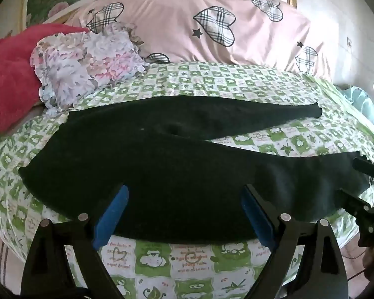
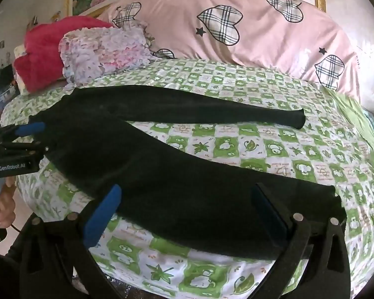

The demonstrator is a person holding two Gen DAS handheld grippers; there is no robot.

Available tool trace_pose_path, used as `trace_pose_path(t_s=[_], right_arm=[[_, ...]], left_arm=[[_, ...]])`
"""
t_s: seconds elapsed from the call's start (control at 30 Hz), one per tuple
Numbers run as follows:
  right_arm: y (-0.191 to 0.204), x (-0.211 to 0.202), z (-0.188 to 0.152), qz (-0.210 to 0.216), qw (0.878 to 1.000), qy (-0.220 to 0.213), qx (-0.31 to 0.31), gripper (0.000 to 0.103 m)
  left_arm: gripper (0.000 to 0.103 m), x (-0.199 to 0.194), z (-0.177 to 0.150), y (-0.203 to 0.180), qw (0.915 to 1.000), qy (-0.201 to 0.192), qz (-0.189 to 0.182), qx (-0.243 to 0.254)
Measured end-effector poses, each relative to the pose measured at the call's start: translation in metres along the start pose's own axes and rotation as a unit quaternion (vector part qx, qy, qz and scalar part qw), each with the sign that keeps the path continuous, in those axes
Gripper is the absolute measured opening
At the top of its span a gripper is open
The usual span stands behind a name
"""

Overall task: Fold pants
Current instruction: 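Position both grippers open over the black pants' waistband and leg hems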

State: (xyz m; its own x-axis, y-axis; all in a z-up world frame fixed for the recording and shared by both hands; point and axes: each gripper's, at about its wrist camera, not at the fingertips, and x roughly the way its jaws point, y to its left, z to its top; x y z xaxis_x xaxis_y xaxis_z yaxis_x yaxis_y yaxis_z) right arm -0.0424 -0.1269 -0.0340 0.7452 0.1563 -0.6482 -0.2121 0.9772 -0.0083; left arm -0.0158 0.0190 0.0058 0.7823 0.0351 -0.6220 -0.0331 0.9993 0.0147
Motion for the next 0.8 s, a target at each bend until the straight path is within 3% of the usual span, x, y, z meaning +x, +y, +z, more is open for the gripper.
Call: trace_pose_path(t_s=[0.8], right_arm=[[0.0052,0.0088,0.0012,0.0,1.0,0.011,0.013,0.103]], left_arm=[[0.092,0.0089,-0.0021,0.0024,0.9998,0.02,0.001,-0.007]])
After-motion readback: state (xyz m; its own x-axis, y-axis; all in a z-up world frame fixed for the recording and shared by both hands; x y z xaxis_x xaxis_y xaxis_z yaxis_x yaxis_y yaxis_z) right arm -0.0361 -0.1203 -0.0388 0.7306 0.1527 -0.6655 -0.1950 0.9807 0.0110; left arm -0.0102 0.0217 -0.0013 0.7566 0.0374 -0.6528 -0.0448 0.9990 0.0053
